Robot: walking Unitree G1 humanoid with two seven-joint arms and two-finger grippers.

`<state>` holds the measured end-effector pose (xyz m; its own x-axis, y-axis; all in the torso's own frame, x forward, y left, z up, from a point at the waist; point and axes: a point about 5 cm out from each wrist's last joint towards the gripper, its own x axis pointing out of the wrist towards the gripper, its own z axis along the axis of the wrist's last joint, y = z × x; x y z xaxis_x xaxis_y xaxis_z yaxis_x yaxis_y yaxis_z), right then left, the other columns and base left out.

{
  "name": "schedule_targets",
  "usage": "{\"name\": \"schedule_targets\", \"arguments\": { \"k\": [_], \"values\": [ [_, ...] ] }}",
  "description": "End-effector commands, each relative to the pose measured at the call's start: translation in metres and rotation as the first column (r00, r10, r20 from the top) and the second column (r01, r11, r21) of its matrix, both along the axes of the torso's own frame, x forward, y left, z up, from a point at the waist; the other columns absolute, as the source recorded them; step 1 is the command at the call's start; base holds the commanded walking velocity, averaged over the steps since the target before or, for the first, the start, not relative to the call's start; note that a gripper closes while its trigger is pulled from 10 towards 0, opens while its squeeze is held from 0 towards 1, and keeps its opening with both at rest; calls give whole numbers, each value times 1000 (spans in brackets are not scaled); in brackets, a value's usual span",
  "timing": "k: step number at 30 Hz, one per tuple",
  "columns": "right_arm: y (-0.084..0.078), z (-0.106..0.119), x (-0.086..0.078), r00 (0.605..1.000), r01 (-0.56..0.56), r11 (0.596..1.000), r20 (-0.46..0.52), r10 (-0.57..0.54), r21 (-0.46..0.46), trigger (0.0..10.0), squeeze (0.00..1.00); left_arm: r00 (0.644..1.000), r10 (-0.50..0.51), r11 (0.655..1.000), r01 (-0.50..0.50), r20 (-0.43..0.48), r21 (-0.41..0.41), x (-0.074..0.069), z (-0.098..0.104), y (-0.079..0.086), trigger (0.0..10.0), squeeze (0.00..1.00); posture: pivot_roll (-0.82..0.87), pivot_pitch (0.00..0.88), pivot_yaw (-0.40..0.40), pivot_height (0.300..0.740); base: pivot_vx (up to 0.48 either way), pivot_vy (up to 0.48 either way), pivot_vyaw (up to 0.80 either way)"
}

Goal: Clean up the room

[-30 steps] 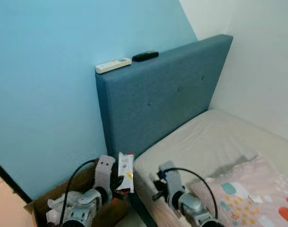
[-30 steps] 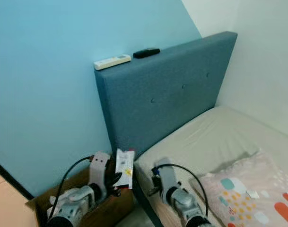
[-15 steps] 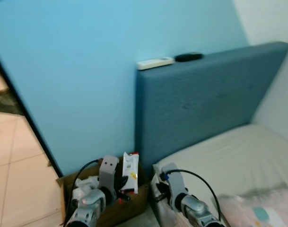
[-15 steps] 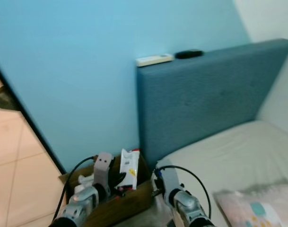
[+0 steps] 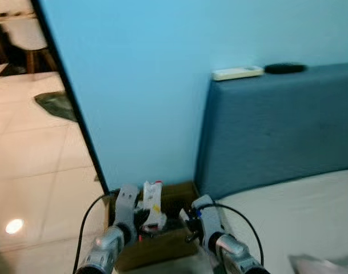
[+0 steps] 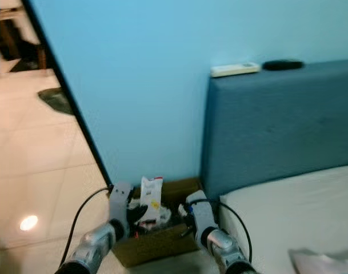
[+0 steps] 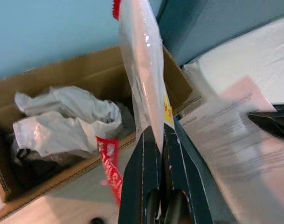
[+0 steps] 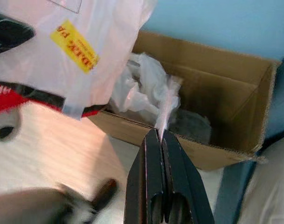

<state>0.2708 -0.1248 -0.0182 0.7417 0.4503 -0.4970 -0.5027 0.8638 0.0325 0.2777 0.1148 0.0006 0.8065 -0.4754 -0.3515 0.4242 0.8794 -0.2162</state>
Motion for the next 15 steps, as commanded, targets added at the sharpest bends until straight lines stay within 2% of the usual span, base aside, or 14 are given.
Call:
{"name": "schedule_targets", "arguments": {
  "k": [1, 6, 10, 12, 15],
  "values": [
    [5, 0, 0, 1000, -11, 1000, -6, 11, 4, 10000, 0, 1000, 21, 1000, -21, -5, 23, -1, -2, 8, 10000, 0, 7, 43, -46, 732, 0, 0, 663],
    [6, -1, 1, 1000, -11, 1000, -6, 10, -27, 10000, 0, 1000, 25, 999, -25, -7, 31, -1, -3, 8, 10000, 0, 10, 32, -49, 732, 0, 0, 664],
    [1, -1, 4, 999, 47, 994, 5, -47, -94, 10000, 0, 999, 37, 999, -36, -8, 20, 0, -3, 7, 10000, 0, 12, 26, -52, 732, 0, 0, 0],
    [-2, 0, 5, 998, 66, 993, 18, -65, -98, 10000, 0, 999, 41, 999, -41, -6, 15, 0, -2, 8, 10000, 0, 12, 27, -51, 732, 0, 0, 0],
    [-3, 1, 6, 997, 74, 993, 25, -72, -97, 10000, 0, 999, 43, 999, -43, -7, 11, 0, -2, 8, 10000, 0, 7, 26, -46, 732, 245, 0, 0]
  ]
}}
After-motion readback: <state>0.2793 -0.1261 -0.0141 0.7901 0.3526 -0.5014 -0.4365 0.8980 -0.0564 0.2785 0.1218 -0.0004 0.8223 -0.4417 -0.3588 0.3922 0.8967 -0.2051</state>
